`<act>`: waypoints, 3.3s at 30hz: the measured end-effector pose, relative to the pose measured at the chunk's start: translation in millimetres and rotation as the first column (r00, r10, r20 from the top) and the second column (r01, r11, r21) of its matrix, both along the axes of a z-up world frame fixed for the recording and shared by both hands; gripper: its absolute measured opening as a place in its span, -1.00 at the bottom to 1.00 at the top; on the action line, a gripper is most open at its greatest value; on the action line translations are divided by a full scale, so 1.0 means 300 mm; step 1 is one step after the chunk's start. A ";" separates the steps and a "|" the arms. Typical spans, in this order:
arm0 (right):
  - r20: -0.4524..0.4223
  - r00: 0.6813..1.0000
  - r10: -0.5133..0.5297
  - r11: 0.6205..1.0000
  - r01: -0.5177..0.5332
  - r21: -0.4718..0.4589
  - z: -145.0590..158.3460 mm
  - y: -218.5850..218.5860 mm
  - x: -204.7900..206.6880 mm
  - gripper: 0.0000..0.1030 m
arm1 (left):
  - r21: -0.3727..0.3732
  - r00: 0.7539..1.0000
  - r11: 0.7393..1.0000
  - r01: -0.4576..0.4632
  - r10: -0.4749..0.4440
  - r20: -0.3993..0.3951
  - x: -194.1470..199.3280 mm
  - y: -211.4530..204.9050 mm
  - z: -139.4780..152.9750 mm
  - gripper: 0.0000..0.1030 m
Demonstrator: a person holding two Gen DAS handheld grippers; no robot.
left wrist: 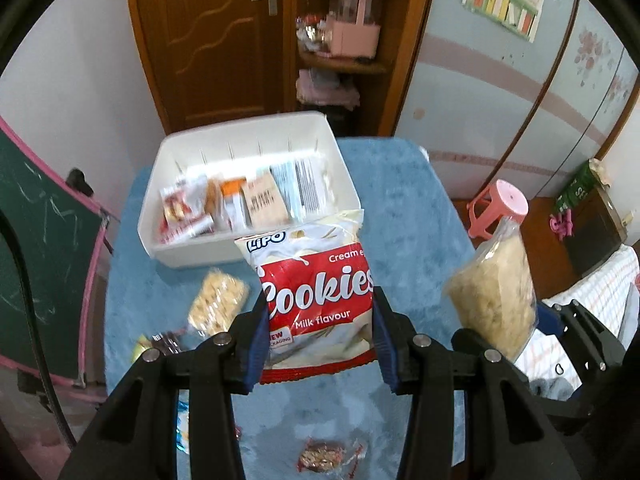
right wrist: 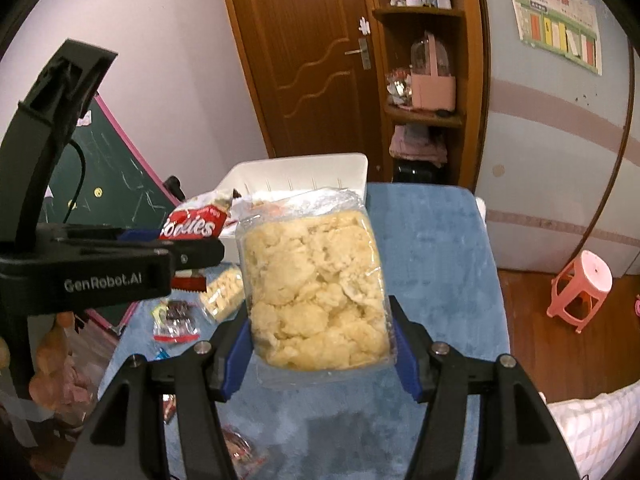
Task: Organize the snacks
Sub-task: 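Carry both bags over the white bin, then lower both bags into the bin and open both tools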
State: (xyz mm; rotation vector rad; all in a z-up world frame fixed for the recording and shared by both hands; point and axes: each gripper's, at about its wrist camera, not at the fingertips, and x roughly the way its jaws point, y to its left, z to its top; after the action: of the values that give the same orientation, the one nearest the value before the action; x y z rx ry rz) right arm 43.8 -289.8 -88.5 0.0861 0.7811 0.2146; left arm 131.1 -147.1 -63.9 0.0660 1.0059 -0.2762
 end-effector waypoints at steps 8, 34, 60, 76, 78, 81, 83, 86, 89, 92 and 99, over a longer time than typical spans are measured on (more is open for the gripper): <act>0.057 0.998 -0.007 1.000 0.006 0.007 0.099 0.033 0.093 0.18 | 0.009 0.997 1.000 -0.008 0.007 0.080 0.078 0.042 0.145 -0.14; 0.038 0.993 -0.113 0.993 0.111 0.046 0.194 0.235 0.576 0.19 | 0.020 0.987 1.000 -0.017 0.014 0.161 0.539 0.282 0.199 -0.14; -0.157 0.972 -0.175 0.984 0.177 -0.003 -0.018 0.329 0.778 0.19 | 0.078 0.999 0.997 -0.017 0.014 0.050 0.757 0.361 -0.051 -0.14; -0.206 0.957 -0.202 0.979 0.204 -0.013 -0.088 0.325 0.805 0.19 | 0.086 0.999 0.996 -0.018 0.015 0.037 0.779 0.387 -0.100 -0.13; -0.214 0.955 -0.207 0.978 0.209 -0.014 -0.097 0.320 0.813 0.19 | 0.089 0.999 0.996 -0.016 0.013 0.033 0.784 0.389 -0.108 -0.12; -0.225 0.952 -0.207 0.978 0.208 -0.017 -0.110 0.324 0.825 0.21 | 0.077 1.000 0.997 0.009 -0.010 0.012 0.791 0.383 -0.118 0.00; -0.232 0.949 -0.213 0.976 0.216 -0.015 -0.117 0.323 0.832 0.21 | 0.080 1.000 0.997 0.018 -0.018 0.008 0.791 0.380 -0.122 0.34; -0.247 0.947 -0.204 0.978 0.209 -0.004 -0.125 0.330 0.834 0.39 | 0.087 1.000 0.996 0.011 -0.013 0.024 0.783 0.381 -0.114 0.72; -0.223 0.952 -0.210 0.977 0.210 -0.028 -0.114 0.340 0.817 0.46 | 0.067 1.000 0.998 0.007 -0.008 0.021 0.773 0.392 -0.099 0.72; -0.205 0.958 -0.200 0.980 0.199 -0.025 -0.094 0.337 0.787 0.47 | 0.055 1.000 0.998 -0.007 0.006 0.014 0.763 0.403 -0.089 0.72; -0.170 0.966 -0.195 0.981 0.193 -0.028 -0.054 0.312 0.702 0.51 | 0.048 0.999 0.999 -0.002 0.001 0.037 0.696 0.382 -0.047 0.72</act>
State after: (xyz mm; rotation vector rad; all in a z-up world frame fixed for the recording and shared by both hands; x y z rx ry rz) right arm 254.4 -196.4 -104.7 0.1718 0.9396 0.0168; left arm 339.9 -32.3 -78.0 0.1136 0.9755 -0.2486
